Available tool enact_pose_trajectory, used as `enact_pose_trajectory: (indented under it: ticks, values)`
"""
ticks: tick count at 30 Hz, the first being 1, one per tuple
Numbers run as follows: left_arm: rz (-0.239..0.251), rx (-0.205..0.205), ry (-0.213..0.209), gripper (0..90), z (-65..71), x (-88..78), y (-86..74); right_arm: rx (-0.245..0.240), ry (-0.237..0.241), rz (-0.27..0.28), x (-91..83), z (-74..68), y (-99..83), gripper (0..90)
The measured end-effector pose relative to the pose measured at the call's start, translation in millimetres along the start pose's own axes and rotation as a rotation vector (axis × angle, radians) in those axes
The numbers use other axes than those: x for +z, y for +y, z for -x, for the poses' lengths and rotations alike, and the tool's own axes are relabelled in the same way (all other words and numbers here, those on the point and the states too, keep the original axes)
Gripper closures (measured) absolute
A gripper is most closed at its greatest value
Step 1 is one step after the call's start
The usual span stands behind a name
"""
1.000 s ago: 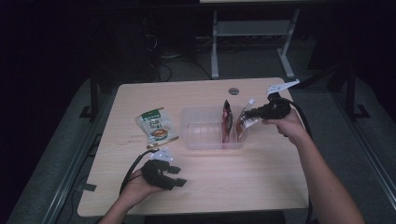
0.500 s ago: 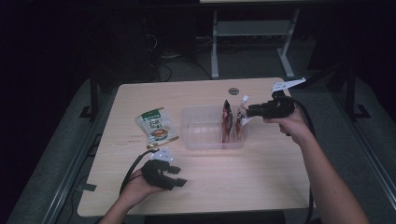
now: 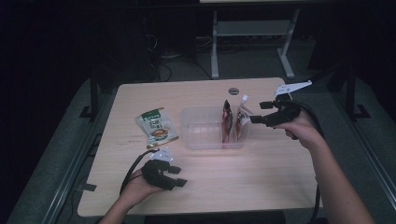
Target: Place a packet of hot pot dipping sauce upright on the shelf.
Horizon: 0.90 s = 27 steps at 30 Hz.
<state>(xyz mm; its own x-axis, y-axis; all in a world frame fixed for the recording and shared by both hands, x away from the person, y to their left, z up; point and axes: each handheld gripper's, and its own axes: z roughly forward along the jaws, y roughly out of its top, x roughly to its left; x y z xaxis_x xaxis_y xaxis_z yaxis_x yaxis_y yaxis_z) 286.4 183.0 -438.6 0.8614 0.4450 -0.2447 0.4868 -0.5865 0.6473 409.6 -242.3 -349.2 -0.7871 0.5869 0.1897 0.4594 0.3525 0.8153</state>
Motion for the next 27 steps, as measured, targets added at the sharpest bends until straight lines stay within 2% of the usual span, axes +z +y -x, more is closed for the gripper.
enact_pose_trajectory:
  ticks: [5, 14, 18, 22, 27]
  values:
    - [0.002, 0.003, -0.001, 41.9, 0.2, -0.8, -0.1, -0.027, -0.019, -0.017, -2.5, -10.6, -12.0, 11.5]
    - [0.007, 0.0, 0.004, 41.8, -1.2, -1.5, 0.1, -0.034, -0.028, -0.033, -8.2, -30.0, -31.3, 11.5]
    - [0.004, 0.001, 0.001, 41.7, -1.2, -2.0, -0.7, -0.043, -0.021, -0.03, -8.7, -42.1, -40.9, 11.8]
    - [0.002, 0.002, 0.008, 41.8, -2.5, -3.1, -1.6, -0.053, -0.034, -0.035, -8.1, -56.3, -51.3, 12.4]
    - [0.007, -0.006, 0.015, 41.8, -3.9, -4.3, -3.1, -0.042, -0.026, -0.036, -4.0, -71.8, -71.5, 12.6]
